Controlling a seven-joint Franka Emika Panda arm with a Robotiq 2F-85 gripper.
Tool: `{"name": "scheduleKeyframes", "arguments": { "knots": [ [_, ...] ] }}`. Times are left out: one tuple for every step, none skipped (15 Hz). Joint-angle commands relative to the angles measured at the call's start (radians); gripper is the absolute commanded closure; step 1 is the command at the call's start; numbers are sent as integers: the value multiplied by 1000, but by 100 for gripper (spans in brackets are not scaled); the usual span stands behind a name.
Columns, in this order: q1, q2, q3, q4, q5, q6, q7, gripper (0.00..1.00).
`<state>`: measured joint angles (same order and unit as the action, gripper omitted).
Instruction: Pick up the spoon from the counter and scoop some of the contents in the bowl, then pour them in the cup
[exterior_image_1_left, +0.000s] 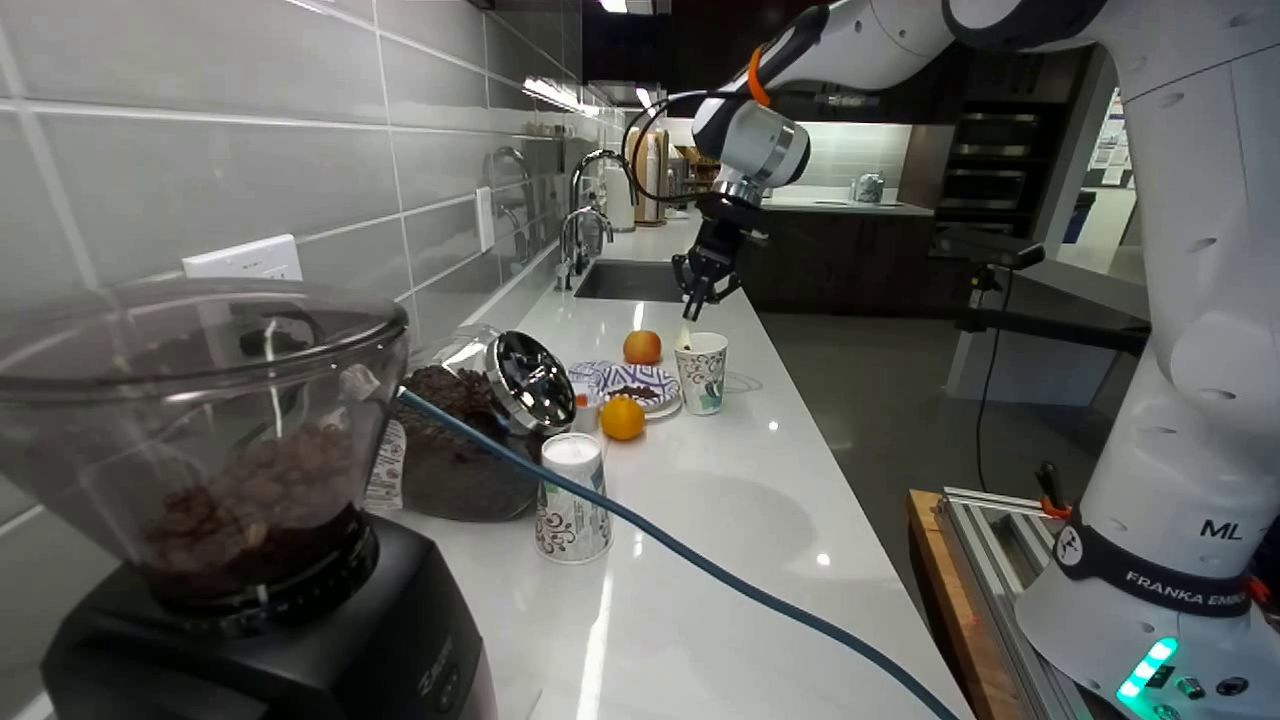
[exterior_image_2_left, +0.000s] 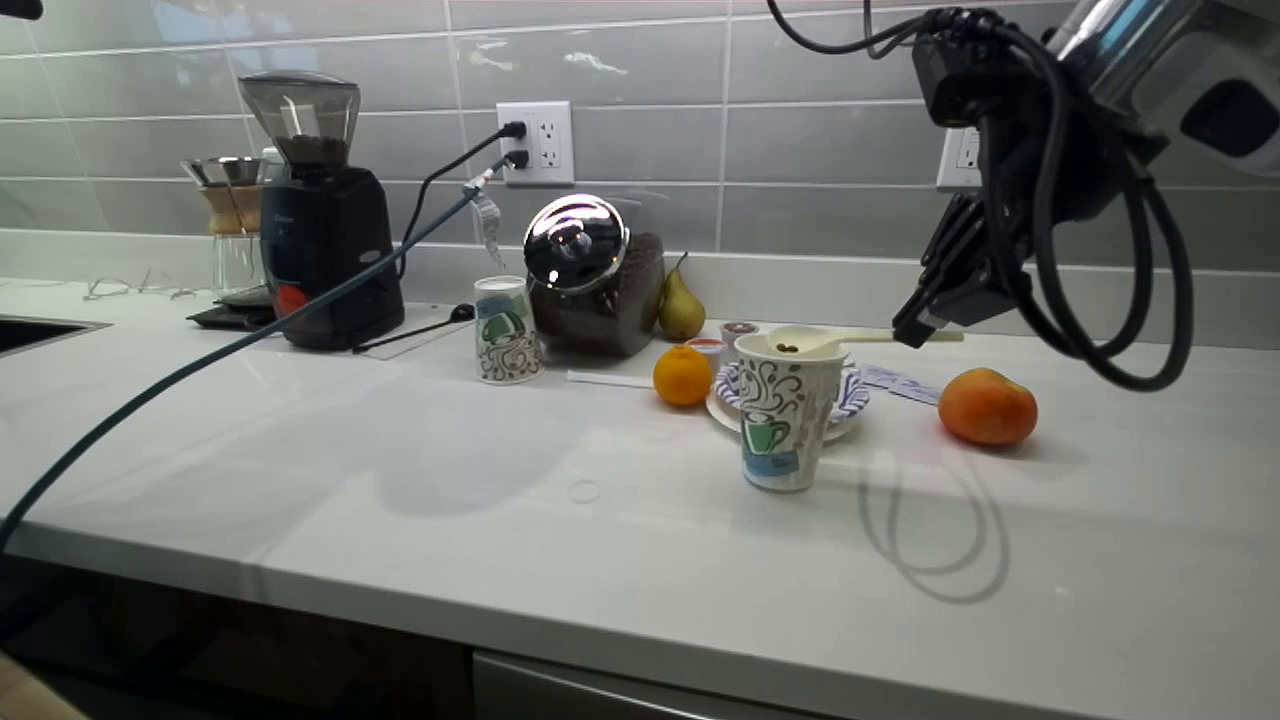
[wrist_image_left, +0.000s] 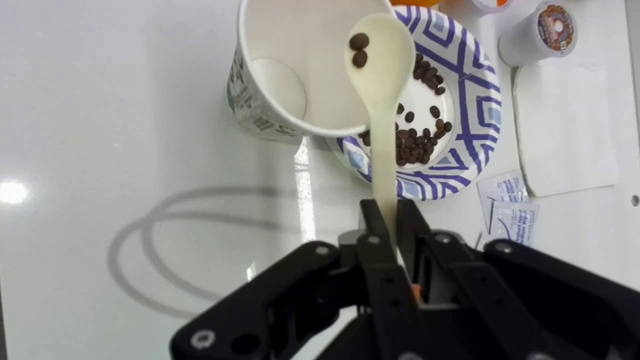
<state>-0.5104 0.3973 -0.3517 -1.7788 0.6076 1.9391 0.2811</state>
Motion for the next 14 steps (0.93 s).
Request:
{"name": "scheduleKeyframes", "arguments": {
  "knots": [
    [42, -104, -2, -150, -18, 138, -73, 97],
    [51, -122, -2, -177, -22, 166, -87, 97],
    [56, -137, 1, -208, -14, 200, -111, 97],
    [61, -154, 1, -235, -11, 231, -127, 97],
    [66, -171, 0, -259, -12, 255, -137, 97],
    [71, -193, -1, -287, -13, 282, -148, 97],
    [75, -209, 0, -313, -11, 312, -163, 97],
    [81, -230, -1, -340, -16, 338, -167, 97],
    [87, -248, -1, -364, -21, 368, -173, 97],
    [95, -269, -1, -392, -28, 407, -180, 97],
    [104, -292, -1, -421, -37, 447, -183, 97],
    [115, -314, 1, -452, -51, 505, -187, 97],
    [126, -337, 3, -481, -72, 561, -181, 97],
    [137, -353, 7, -508, -91, 622, -177, 97]
  ]
}}
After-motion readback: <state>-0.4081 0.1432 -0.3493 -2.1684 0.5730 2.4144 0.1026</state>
